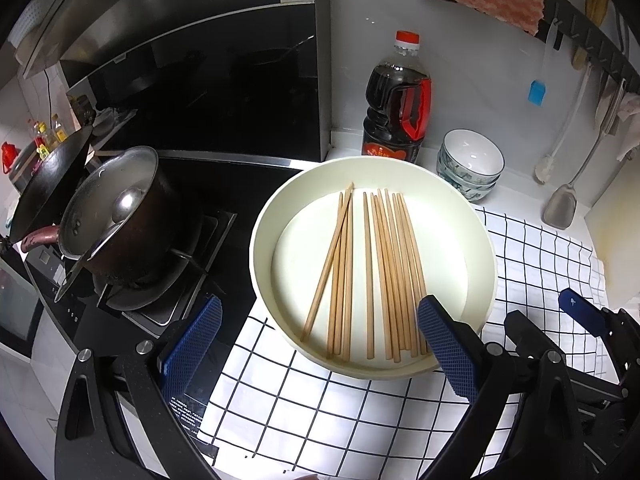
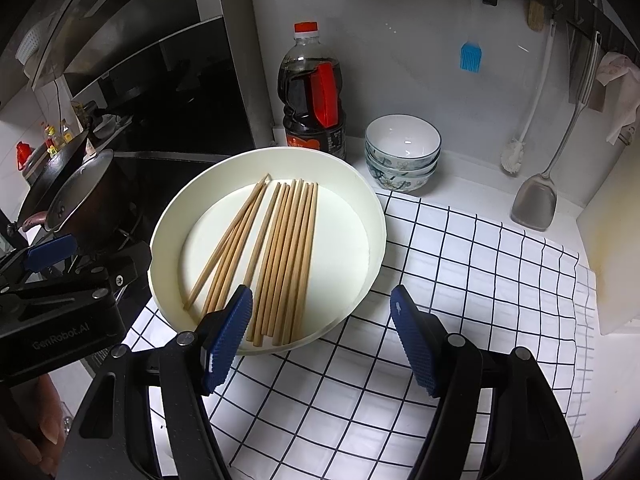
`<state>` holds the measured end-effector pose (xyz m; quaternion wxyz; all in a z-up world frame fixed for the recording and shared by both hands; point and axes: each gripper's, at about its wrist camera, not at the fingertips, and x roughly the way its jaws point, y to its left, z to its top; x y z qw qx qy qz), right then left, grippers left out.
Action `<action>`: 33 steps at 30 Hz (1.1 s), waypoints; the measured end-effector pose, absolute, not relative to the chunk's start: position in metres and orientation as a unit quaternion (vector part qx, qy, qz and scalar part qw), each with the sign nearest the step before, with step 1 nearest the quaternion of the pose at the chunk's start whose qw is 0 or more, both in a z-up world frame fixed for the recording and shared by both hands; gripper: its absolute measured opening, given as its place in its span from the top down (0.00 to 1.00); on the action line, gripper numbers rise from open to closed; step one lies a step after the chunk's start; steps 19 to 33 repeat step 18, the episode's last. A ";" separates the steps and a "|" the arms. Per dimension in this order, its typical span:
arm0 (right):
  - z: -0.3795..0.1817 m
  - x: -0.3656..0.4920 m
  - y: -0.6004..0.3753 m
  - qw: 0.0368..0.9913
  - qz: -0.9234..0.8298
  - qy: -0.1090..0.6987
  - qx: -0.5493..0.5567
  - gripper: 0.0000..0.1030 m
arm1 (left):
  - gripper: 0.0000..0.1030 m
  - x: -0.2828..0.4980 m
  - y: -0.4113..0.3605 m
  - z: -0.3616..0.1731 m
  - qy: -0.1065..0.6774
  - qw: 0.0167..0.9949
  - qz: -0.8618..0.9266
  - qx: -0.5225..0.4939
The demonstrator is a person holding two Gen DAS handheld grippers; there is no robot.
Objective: Organize utensils
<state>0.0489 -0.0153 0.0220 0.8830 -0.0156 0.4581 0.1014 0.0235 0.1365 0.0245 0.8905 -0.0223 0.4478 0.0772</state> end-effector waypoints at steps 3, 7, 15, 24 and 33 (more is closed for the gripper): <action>0.023 0.048 -0.015 0.883 0.101 0.458 -0.015 0.34 | 0.06 0.024 0.137 0.024 0.448 0.891 0.075 -0.023; 0.023 0.048 -0.014 0.884 0.102 0.457 -0.015 0.34 | 0.06 0.023 0.138 0.025 0.442 0.894 0.072 -0.028; 0.025 0.049 -0.012 0.884 0.102 0.456 -0.014 0.34 | 0.06 0.024 0.140 0.026 0.443 0.893 0.073 -0.028; 0.025 0.049 -0.013 0.885 0.102 0.454 -0.013 0.34 | 0.06 0.024 0.141 0.026 0.443 0.893 0.075 -0.029; 0.025 0.049 -0.013 0.885 0.102 0.454 -0.013 0.34 | 0.06 0.024 0.141 0.026 0.443 0.893 0.075 -0.029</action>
